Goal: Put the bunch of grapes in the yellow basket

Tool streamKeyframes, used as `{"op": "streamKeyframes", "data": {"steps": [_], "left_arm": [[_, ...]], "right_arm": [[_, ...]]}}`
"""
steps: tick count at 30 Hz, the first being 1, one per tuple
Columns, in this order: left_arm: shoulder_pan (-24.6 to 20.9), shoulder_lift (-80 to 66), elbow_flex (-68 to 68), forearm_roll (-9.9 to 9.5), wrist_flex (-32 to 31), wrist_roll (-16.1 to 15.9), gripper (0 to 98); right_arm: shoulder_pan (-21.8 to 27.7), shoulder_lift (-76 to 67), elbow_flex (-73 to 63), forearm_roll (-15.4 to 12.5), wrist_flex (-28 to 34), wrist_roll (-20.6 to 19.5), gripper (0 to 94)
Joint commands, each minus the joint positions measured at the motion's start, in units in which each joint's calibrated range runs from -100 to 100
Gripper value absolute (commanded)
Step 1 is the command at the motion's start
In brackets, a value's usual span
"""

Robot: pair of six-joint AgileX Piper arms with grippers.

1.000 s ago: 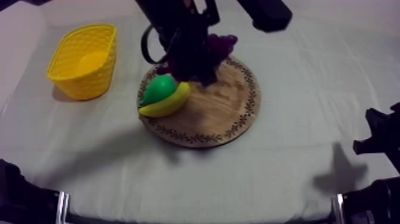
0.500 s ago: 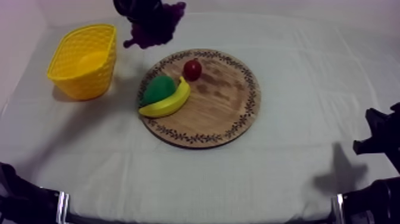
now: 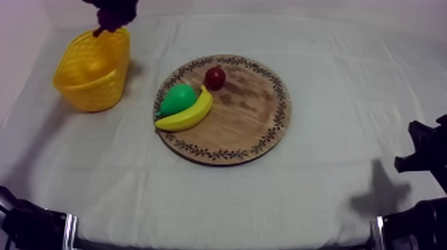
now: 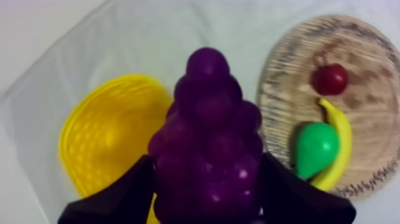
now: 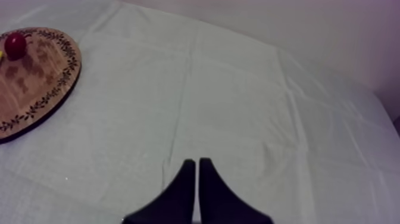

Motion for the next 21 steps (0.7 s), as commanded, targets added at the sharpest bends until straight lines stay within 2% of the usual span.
{"op": "streamKeyframes", "data": {"steps": [1,12,21], "left_arm": [[-2.76,0.06,-0.01,0.07,0.02,-0.02,40.8],[-8.34,0.28,2.35,-0.72,-0.92,2.05,44.7],[-9.57,2.05,2.46,0.37,-1.61,2.05,43.6]], "right_arm": [[0.02,0.00,-0.04,-0.02,0.00,0.01,0.3],[0.02,0.00,-0.04,-0.02,0.00,0.01,0.3],[0.02,0.00,-0.04,-0.02,0.00,0.01,0.3]]}}
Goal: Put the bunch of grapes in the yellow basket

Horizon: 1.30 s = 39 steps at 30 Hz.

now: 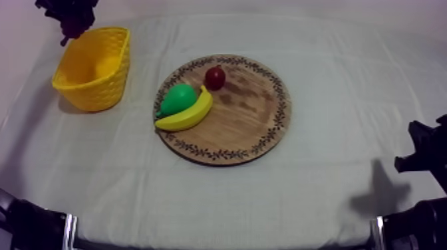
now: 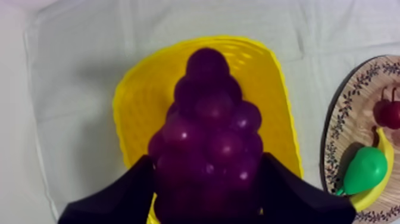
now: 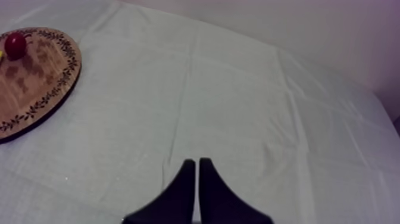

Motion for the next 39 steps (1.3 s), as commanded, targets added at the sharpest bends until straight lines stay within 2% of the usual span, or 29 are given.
{"op": "streamKeyframes", "data": {"steps": [1,14,22,29,39], "left_arm": [[-0.13,0.85,0.39,0.40,-0.40,-0.01,43.6],[-0.32,7.60,5.36,1.82,-5.54,0.40,42.4],[-0.65,11.75,5.08,2.78,-5.99,0.27,47.5],[-1.36,14.33,4.51,3.73,-5.78,0.52,55.9],[-2.37,14.96,3.41,4.22,-3.25,0.58,78.3]], "right_arm": [[0.02,0.00,-0.04,-0.02,0.00,0.01,0.3],[0.02,0.00,-0.04,-0.02,0.00,0.01,0.3],[0.02,0.00,-0.04,-0.02,0.00,0.01,0.3],[0.02,0.00,-0.04,-0.02,0.00,0.01,0.3],[0.02,0.00,-0.04,-0.02,0.00,0.01,0.3]]}}
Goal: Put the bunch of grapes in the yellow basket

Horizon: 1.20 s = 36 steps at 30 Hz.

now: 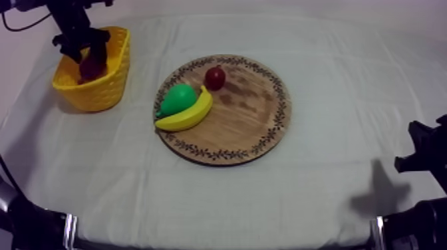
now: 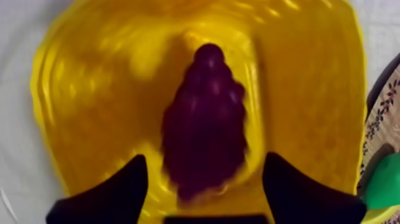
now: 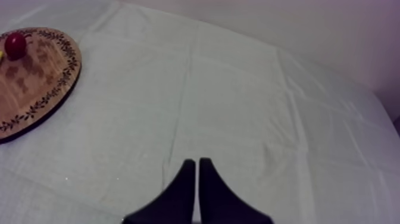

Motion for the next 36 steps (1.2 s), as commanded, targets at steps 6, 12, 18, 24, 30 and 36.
{"op": "streamKeyframes", "data": {"steps": [6,12,18,24,30,36], "left_arm": [[-0.58,-1.00,-0.09,0.14,1.62,-0.44,89.2],[-0.40,-3.55,0.96,0.19,1.78,-0.32,89.1],[0.56,-9.24,3.58,0.22,-0.79,0.29,75.2],[0.98,-17.55,10.50,1.32,-6.22,0.25,63.0],[2.14,-29.30,18.81,0.97,-13.31,0.27,53.1],[2.74,-41.72,26.70,0.96,-17.73,0.10,47.3]], "right_arm": [[0.02,0.00,-0.04,-0.02,0.00,0.01,0.3],[0.02,0.00,-0.04,-0.02,0.00,0.01,0.3],[0.02,0.00,-0.04,-0.02,0.00,0.01,0.3],[0.02,0.00,-0.04,-0.02,0.00,0.01,0.3],[0.02,0.00,-0.04,-0.02,0.00,0.01,0.3],[0.02,0.00,-0.04,-0.02,0.00,0.01,0.3]]}}
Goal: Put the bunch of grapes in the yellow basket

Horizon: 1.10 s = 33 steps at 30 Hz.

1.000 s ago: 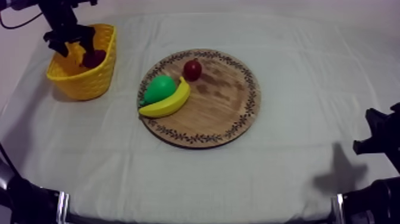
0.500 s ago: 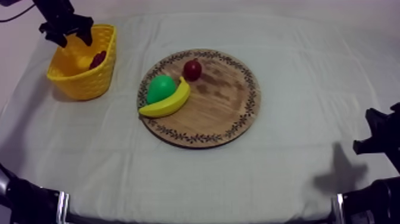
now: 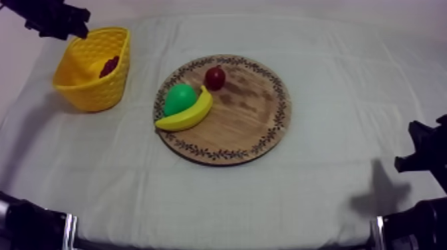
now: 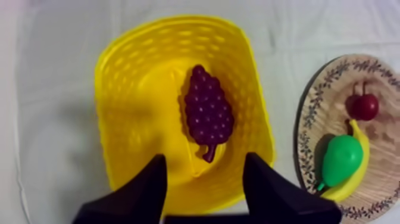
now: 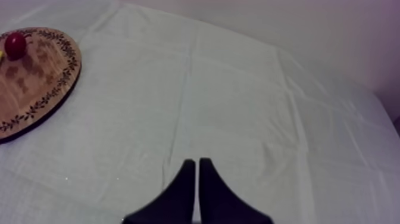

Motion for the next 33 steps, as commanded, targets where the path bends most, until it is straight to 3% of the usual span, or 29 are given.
{"op": "streamKeyframes", "data": {"steps": [1,17,26,33], "left_arm": [[0.28,-8.00,3.99,-0.04,-1.89,0.05,46.2],[0.76,-43.20,30.34,0.12,-14.43,0.33,21.4],[0.68,-62.33,43.33,1.19,-18.46,-1.90,3.8],[0.78,-75.84,55.86,0.71,-22.77,-2.40,0.4]], "right_arm": [[0.02,0.00,-0.04,-0.02,0.00,0.01,0.3],[0.02,0.00,-0.04,-0.02,0.00,0.03,0.3],[0.02,0.00,-0.04,-0.02,0.00,0.05,0.3],[0.02,0.00,-0.04,-0.02,0.00,0.05,0.3]]}}
